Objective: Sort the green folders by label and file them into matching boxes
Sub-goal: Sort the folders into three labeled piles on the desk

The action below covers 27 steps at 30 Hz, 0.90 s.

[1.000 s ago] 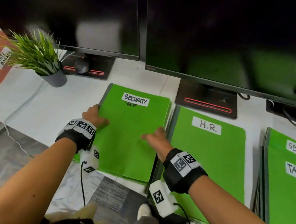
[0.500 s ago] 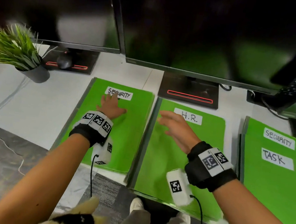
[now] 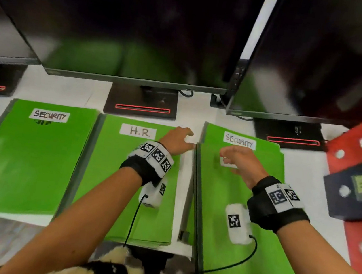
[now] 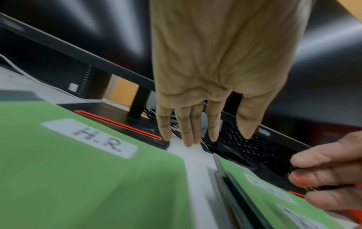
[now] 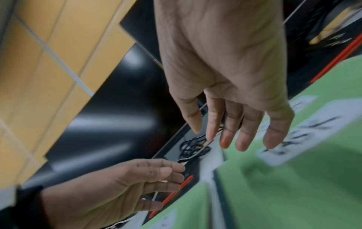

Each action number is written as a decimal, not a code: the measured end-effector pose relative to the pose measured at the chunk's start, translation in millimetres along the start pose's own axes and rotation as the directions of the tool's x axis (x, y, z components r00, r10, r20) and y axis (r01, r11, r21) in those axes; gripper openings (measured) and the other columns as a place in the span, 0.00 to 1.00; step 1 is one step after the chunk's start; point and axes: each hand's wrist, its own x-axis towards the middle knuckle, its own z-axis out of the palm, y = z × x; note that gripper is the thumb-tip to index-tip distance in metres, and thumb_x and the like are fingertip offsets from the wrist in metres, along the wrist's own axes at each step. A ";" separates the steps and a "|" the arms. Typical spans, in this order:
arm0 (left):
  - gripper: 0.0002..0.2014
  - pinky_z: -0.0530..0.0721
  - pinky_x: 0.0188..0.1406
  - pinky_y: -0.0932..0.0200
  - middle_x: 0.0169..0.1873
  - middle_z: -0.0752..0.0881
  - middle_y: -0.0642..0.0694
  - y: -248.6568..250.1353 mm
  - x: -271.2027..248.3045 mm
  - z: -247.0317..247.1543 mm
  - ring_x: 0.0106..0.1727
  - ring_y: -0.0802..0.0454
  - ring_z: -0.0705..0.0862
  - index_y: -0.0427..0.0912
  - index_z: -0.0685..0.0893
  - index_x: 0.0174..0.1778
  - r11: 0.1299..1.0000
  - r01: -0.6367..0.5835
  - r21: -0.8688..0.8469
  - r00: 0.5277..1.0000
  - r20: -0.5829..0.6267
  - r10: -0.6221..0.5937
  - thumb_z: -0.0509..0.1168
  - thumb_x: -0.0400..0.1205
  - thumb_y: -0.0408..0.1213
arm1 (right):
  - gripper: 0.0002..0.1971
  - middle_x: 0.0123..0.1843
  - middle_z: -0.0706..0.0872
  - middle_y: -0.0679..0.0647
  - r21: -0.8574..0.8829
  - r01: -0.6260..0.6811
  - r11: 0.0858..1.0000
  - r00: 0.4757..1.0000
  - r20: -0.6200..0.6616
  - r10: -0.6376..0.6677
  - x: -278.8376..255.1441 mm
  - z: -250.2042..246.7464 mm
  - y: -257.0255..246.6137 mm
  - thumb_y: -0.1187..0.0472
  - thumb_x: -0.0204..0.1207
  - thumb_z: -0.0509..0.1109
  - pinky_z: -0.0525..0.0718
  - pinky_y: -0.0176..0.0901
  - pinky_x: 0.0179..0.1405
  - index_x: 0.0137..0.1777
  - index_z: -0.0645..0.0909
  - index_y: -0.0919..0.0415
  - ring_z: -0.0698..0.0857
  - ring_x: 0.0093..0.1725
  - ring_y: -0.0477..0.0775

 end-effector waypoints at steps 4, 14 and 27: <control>0.32 0.74 0.67 0.51 0.70 0.70 0.34 31.4 18.7 36.5 0.70 0.38 0.74 0.36 0.65 0.76 0.995 0.083 0.063 0.993 0.080 -0.088 0.69 0.77 0.39 | 0.07 0.56 0.80 0.54 0.006 -0.091 0.996 0.996 0.005 0.091 7.2 -28.4 29.9 0.64 0.77 0.65 0.71 0.49 0.53 0.53 0.81 0.59 0.75 0.56 0.53; 0.37 0.73 0.69 0.49 0.70 0.73 0.34 57.3 37.1 68.8 0.72 0.38 0.73 0.35 0.59 0.77 0.886 0.362 0.291 0.922 0.029 -0.386 0.70 0.78 0.42 | 0.11 0.58 0.83 0.59 -0.307 0.061 0.950 0.995 0.096 -0.033 36.1 -57.6 47.4 0.67 0.74 0.70 0.75 0.33 0.38 0.56 0.82 0.63 0.80 0.53 0.54; 0.06 0.76 0.59 0.54 0.54 0.81 0.38 74.6 61.7 34.5 0.64 0.38 0.79 0.43 0.77 0.53 0.982 0.182 -0.044 0.979 -0.089 -0.185 0.60 0.82 0.32 | 0.28 0.71 0.67 0.60 -0.482 0.158 0.862 0.986 0.026 -0.166 46.5 -46.1 28.8 0.60 0.72 0.69 0.69 0.61 0.71 0.72 0.67 0.57 0.66 0.72 0.64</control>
